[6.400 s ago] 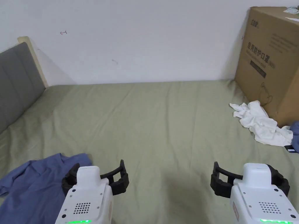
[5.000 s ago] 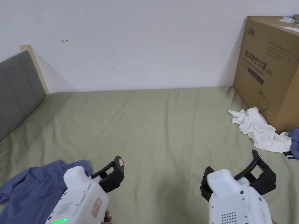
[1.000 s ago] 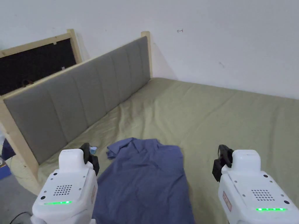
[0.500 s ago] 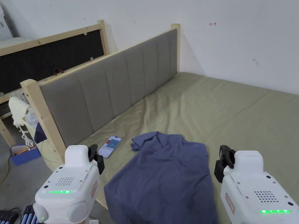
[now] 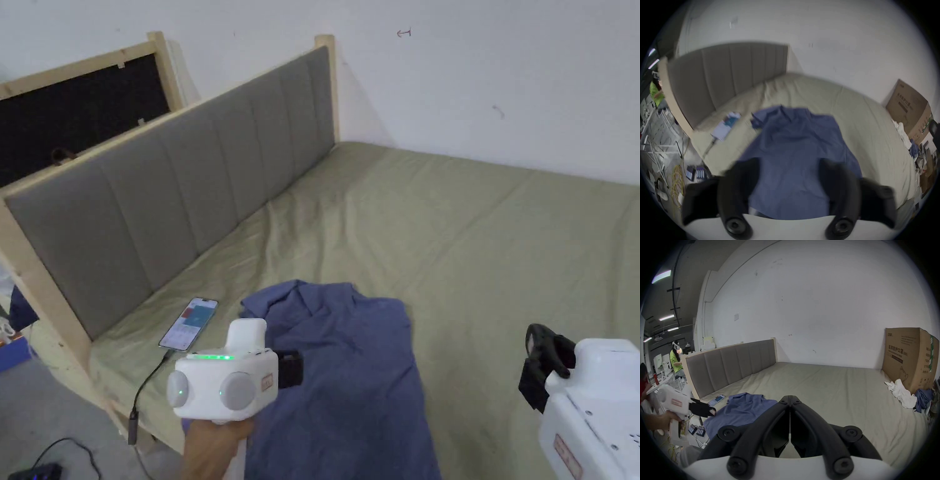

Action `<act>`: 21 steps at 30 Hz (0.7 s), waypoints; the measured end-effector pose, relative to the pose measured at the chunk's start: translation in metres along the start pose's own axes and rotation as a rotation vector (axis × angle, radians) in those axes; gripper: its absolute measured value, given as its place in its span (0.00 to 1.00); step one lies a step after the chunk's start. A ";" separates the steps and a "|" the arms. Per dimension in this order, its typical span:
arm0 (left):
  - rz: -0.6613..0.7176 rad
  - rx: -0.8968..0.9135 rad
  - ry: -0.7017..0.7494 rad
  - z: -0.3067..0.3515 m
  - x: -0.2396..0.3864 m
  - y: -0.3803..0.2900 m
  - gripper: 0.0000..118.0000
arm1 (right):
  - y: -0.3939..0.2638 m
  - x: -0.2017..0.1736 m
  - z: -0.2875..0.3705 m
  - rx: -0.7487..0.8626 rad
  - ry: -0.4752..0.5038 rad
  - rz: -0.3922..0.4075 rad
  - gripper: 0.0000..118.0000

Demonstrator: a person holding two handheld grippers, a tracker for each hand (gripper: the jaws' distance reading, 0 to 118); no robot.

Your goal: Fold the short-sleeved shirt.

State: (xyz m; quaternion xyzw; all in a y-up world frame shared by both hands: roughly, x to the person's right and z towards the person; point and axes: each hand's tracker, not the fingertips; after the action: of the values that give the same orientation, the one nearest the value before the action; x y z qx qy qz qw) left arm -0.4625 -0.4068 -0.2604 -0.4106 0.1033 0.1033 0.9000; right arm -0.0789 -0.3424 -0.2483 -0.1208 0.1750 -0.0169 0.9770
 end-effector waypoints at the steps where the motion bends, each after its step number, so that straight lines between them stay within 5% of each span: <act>1: 0.020 -0.011 -0.011 0.000 0.010 0.001 0.79 | 0.000 0.005 -0.001 -0.011 -0.020 0.005 0.02; 4: 0.041 -0.046 0.006 -0.026 0.023 0.011 0.82 | -0.002 0.024 -0.001 -0.028 -0.048 0.011 0.02; 8: -0.012 -0.089 0.051 -0.075 0.034 0.014 1.00 | -0.007 0.045 0.002 -0.048 -0.094 -0.008 0.02; 18: -0.063 -0.264 0.111 -0.134 0.040 -0.001 0.98 | -0.023 0.076 0.014 -0.089 -0.156 -0.028 0.02; 21: -0.036 -0.298 0.064 -0.130 0.040 -0.008 0.80 | -0.027 0.081 0.018 -0.097 -0.163 -0.034 0.02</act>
State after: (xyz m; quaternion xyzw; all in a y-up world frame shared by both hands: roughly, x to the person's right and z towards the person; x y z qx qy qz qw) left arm -0.4348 -0.5066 -0.3493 -0.5445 0.1082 0.0882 0.8270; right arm 0.0039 -0.3706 -0.2531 -0.1719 0.0934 -0.0153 0.9805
